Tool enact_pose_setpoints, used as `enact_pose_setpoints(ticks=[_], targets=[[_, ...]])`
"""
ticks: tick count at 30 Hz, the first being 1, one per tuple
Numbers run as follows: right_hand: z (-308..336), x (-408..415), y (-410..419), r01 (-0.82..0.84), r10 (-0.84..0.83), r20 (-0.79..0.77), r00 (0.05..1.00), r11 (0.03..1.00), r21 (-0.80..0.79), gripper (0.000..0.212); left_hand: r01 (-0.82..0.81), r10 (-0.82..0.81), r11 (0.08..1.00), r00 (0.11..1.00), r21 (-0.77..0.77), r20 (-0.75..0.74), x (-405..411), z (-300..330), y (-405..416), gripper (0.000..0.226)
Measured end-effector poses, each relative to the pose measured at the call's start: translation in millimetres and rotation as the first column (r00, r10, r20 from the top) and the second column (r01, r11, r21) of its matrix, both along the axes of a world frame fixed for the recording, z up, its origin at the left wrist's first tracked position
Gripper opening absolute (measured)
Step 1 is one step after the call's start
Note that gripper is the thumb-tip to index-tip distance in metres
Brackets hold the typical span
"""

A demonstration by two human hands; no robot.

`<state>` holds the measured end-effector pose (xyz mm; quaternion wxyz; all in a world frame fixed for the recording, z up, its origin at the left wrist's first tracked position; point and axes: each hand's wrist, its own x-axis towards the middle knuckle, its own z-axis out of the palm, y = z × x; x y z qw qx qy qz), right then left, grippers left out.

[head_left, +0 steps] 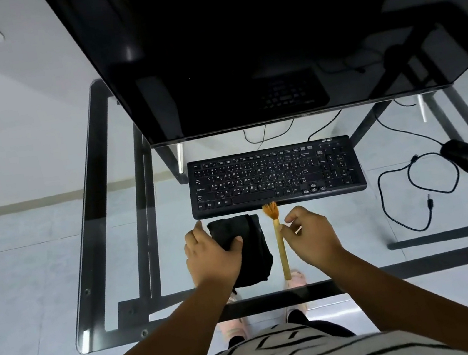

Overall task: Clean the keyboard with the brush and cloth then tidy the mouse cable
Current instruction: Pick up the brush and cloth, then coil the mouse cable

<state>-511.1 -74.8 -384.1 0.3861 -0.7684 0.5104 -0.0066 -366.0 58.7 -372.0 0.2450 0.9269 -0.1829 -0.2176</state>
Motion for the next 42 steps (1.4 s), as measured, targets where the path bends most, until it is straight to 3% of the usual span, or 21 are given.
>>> enact_pose_setpoints(ticks=[5, 8, 15, 21, 24, 28, 36, 42], targets=[[8, 1, -30, 0.064, -0.043, 0.167, 0.985, 0.990, -0.126, 0.027, -0.025, 0.027, 0.993, 0.999, -0.119, 0.020, 22, 7, -19, 0.077], [16, 0, -61, 0.103, -0.060, 0.219, 0.974, 0.977, -0.188, 0.045, -0.014, 0.020, 0.990, 0.999, -0.140, 0.041, 38, 13, -36, 0.079], [23, -20, -126, 0.029, -0.029, 0.003, 1.000, 0.979, -0.203, 0.114, -0.036, 0.034, 0.997, 0.999, -0.069, -0.038, 62, 7, -68, 0.097], [18, -50, -148, -0.043, 0.014, -0.189, 0.982, 0.988, -0.150, 0.135, 0.013, -0.010, 0.998, 0.998, 0.066, -0.056, 63, 4, -76, 0.121], [13, -61, -149, -0.085, 0.058, -0.217, 0.975, 0.990, -0.117, 0.139, 0.061, -0.053, 0.988, 0.997, 0.141, -0.064, 63, 4, -76, 0.132], [5, -64, -151, -0.037, 0.023, -0.113, 0.993, 0.991, -0.127, 0.124, 0.106, -0.096, 0.973, 0.994, 0.207, -0.059, 60, 5, -78, 0.135], [3, -59, -168, 0.017, -0.011, 0.036, 0.999, 0.989, -0.145, 0.114, 0.070, -0.068, 0.986, 0.997, 0.152, -0.021, 59, 12, -86, 0.130], [7, -46, -189, 0.009, -0.004, 0.044, 0.999, 0.992, -0.125, 0.117, 0.081, -0.081, 0.993, 0.997, 0.089, -0.004, 66, 10, -96, 0.125]])
